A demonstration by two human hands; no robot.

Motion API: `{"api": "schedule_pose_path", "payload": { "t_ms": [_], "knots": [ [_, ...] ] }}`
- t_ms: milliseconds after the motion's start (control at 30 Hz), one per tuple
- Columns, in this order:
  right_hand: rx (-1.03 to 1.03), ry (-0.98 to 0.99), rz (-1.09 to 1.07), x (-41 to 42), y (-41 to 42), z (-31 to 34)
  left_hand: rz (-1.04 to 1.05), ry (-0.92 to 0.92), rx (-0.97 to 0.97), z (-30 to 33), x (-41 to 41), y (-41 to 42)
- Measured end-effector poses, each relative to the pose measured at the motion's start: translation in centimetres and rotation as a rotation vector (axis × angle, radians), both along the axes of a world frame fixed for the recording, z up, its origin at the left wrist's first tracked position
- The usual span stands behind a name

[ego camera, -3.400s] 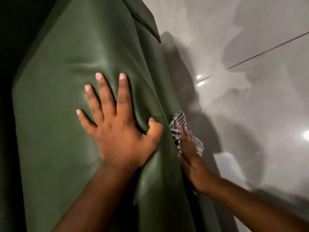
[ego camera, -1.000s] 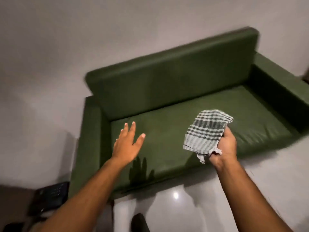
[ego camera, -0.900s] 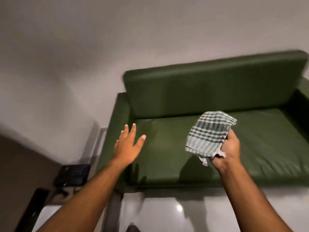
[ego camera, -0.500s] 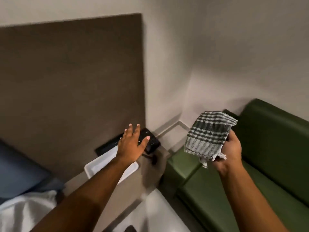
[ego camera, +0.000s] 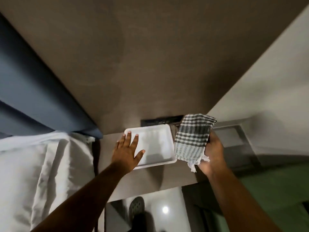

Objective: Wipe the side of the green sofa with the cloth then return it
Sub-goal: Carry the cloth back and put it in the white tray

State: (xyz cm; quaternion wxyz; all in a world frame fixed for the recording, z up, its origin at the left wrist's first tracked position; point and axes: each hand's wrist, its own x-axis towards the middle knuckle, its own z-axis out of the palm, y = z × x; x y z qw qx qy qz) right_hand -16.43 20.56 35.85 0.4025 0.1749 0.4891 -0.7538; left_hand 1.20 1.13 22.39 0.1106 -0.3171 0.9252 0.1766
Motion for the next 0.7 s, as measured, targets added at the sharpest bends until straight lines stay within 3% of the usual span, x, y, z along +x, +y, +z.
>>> {"api": "schedule_pose_path", "payload": {
  "t_ms": [233,333,433,467,567,700],
  "knots": [
    [0.195,0.134,0.207,-3.2,-7.5,-16.1,0.147,-0.007,0.037,-11.2,-0.1,-0.3],
    [0.365,0.646,0.441,-4.4,-9.4,-23.8,0.181,0.003,0.024,-16.1,-0.9,-0.7],
    [0.573,1.331,1.035,-4.9,-10.1,-32.7,0.216,0.007,0.000,-20.7,-1.4,-1.2],
    [0.648,1.471,1.213,-4.7,-9.9,-35.6,0.224,0.008,-0.011,-22.1,-1.4,-1.2],
    [0.713,1.616,1.533,-3.2,-9.0,-41.6,0.230,0.010,-0.046,-25.1,-1.2,-1.1],
    [0.707,1.726,1.414,-3.1,-8.4,-43.8,0.197,0.028,-0.129,-26.4,-0.4,-0.3]
  ]
}}
